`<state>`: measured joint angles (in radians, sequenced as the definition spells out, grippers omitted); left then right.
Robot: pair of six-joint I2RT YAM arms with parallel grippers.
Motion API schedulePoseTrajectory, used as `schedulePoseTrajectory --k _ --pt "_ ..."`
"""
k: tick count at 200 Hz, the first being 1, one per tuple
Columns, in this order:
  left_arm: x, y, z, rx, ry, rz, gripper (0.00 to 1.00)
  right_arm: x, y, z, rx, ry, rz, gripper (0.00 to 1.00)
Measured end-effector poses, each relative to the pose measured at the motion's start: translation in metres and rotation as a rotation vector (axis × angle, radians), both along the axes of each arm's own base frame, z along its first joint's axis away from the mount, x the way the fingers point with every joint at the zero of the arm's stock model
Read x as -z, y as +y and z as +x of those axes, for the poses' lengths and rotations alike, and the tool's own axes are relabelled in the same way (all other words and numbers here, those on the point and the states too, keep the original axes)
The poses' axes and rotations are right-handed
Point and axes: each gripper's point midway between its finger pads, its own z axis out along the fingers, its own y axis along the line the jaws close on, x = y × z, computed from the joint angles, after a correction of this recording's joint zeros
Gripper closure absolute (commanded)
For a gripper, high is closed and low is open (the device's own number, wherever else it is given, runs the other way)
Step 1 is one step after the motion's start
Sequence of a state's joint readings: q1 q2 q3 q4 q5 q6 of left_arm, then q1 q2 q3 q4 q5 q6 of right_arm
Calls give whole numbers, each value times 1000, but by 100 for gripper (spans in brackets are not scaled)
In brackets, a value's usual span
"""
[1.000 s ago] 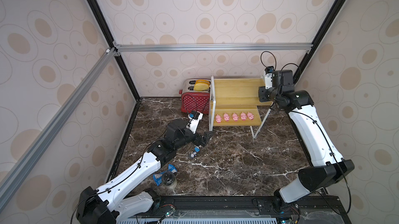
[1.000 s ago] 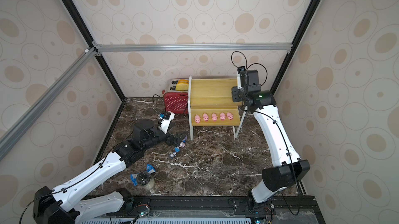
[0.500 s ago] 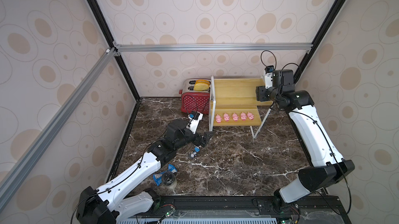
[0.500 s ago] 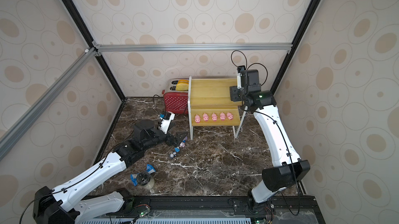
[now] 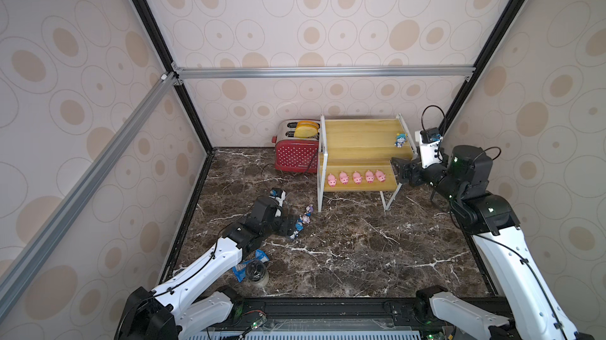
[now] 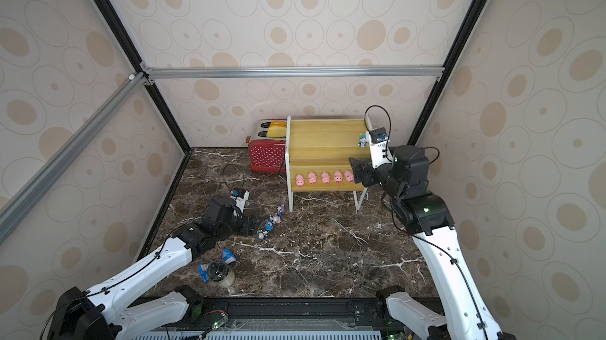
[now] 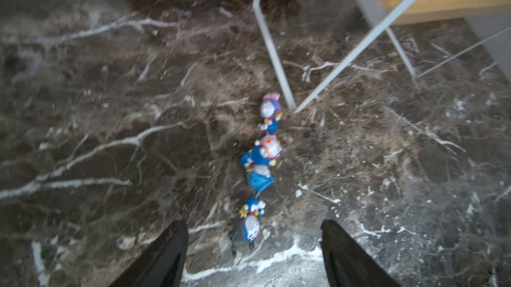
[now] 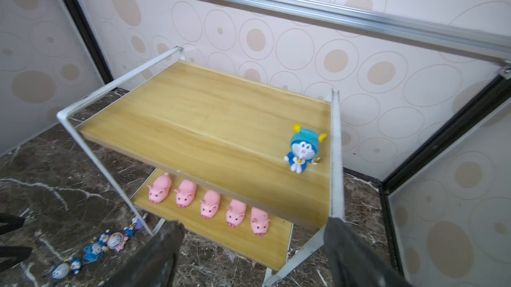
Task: Organize plastic toys on shelves
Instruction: Place the plastic toy on the shelf, then pick up the plastic toy at the center of the board.
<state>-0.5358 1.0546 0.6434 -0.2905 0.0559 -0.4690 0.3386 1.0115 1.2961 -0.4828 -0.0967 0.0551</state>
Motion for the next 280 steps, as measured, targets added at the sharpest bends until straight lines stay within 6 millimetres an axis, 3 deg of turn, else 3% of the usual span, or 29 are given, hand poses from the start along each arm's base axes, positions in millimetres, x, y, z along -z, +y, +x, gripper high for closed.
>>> schedulePoseTrajectory --k 35,61,78,117,145,168,238,257,280 --pt "60 14 -21 -140 160 -50 35 71 32 -18 -143 141 18 0" --pt "78 15 -21 -180 188 -68 39 123 58 -45 -270 224 -13 0" --pt "79 11 -15 -179 172 -86 43 138 69 -60 -334 235 -29 0" --pt "90 -5 -9 -108 181 -110 70 147 77 -65 -370 233 -32 0" --pt "86 -24 -1 -20 176 -136 92 156 85 -67 -409 238 -47 0" --pt "84 -40 4 53 185 -157 99 169 92 -72 -448 252 -62 0" --pt "79 -68 -26 282 270 -131 100 230 112 -101 -626 246 -151 4" --pt "63 -72 -31 328 291 -126 100 242 120 -112 -697 192 -199 9" --pt "29 -80 -30 373 290 -140 100 237 135 -119 -776 94 -244 16"
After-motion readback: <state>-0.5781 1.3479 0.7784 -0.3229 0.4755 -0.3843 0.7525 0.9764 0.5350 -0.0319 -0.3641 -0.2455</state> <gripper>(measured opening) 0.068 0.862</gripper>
